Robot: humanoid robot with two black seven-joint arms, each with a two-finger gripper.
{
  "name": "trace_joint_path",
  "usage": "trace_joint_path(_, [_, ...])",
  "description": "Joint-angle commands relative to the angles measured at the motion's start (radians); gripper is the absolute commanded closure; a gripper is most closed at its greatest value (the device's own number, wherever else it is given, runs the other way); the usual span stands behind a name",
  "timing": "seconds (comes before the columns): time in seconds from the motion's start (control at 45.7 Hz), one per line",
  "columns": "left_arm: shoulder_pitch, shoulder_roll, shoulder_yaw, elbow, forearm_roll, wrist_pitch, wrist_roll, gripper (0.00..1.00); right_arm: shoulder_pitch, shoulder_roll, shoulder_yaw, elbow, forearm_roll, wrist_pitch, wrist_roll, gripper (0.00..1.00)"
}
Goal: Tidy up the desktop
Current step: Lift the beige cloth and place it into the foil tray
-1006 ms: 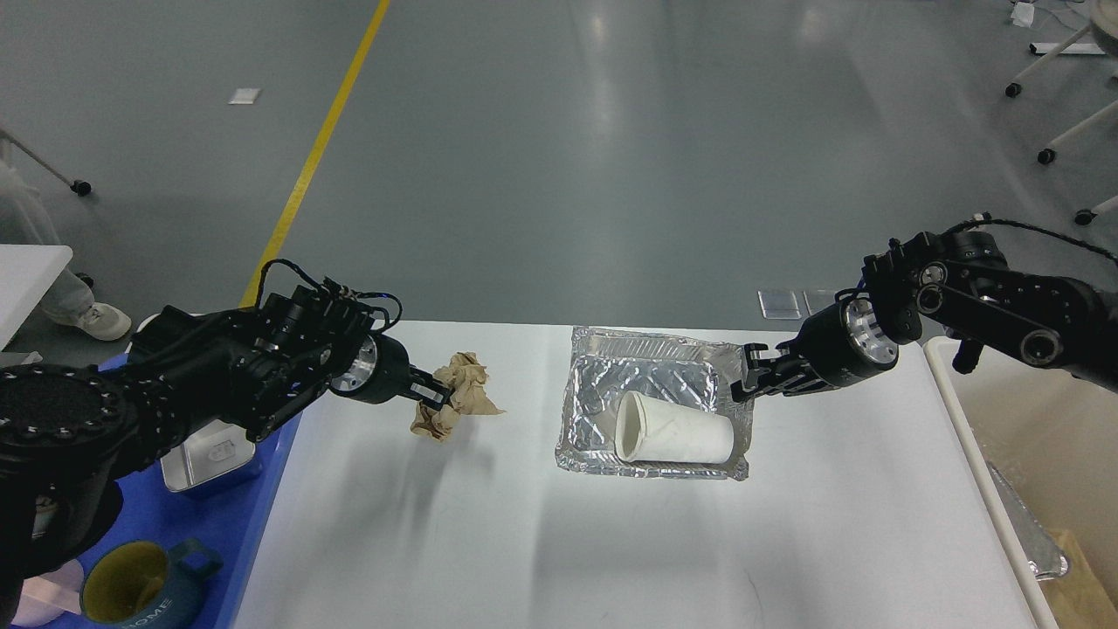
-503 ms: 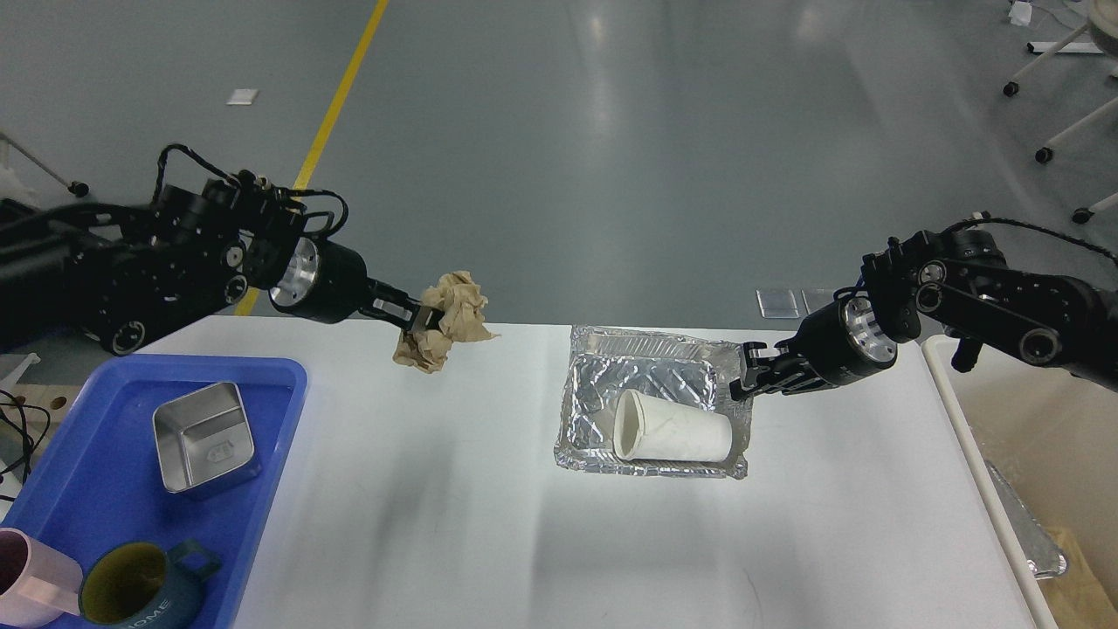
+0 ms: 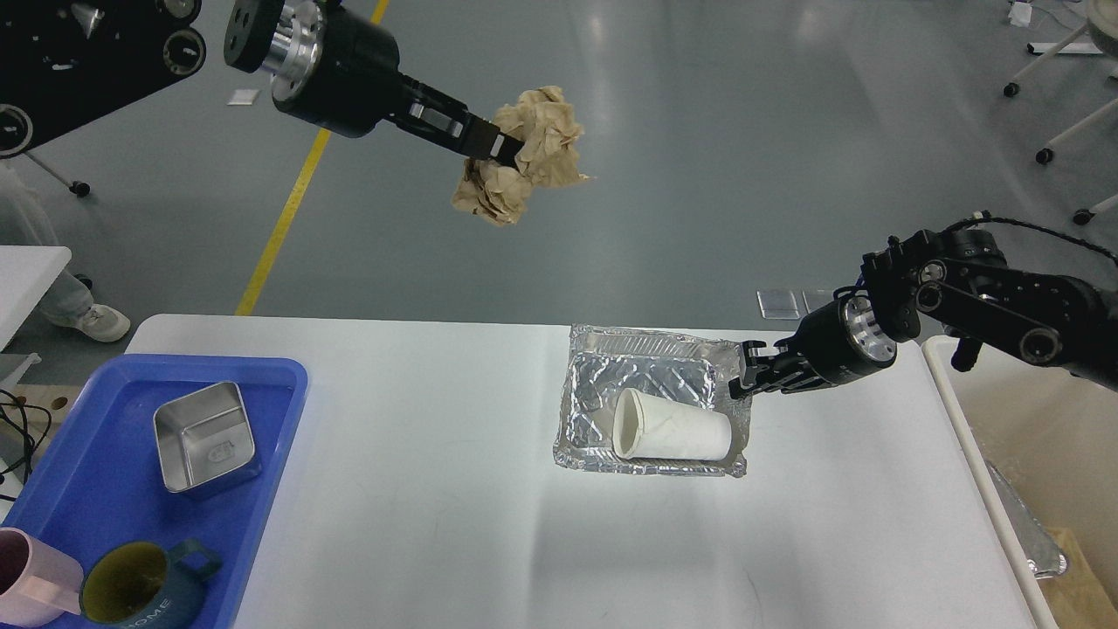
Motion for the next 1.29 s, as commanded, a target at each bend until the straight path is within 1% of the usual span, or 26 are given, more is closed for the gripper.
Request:
trace_joint_path(0.0, [-0.023,-0.031,0.004,-0.058,-0.008,-0.009,0.000,0.98,-0.001,-0.001,0.001,0.000,0.000,0.000,0.000,1.00])
trace_joint_path(0.197, [0.003,-0.146,0.070,-0.070,-0.002,0.005,0.012,0.97,0.001,-0.004,0.001,0.006,0.000,0.001,0.000,1.00])
trace_joint_path(0.372, [0.046,-0.253,0.076,-0.038,0.013,0.025,0.021,0.97,0.003,-0.005,0.001,0.012,0.000,0.010,0.000,1.00])
trace_joint_path(0.547, [0.075,-0.382,0.088,0.042,0.013,0.031,0.023,0.97,0.007,-0.005,-0.002,0.026,0.000,0.015,0.000,1.00])
trace_joint_path(0.744, [0.124,-0.529,0.143,0.171,0.015,0.065,0.023,0.97,0.007,-0.008,-0.006,0.039,0.000,0.018,0.000,1.00])
trace_joint_path(0.897, [0.155,-0.617,0.206,0.266,0.016,0.091,0.026,0.97,0.007,-0.028,-0.009,0.053,0.000,0.023,0.002,1.00])
trace_joint_path(1.072, [0.180,-0.672,0.242,0.315,0.016,0.120,0.027,0.97,0.007,-0.033,-0.012,0.056,-0.001,0.033,0.002,1.00])
trace_joint_path(1.269, [0.189,-0.684,0.260,0.326,0.016,0.144,0.046,0.95,0.012,-0.044,-0.019,0.073,-0.003,0.056,0.002,1.00])
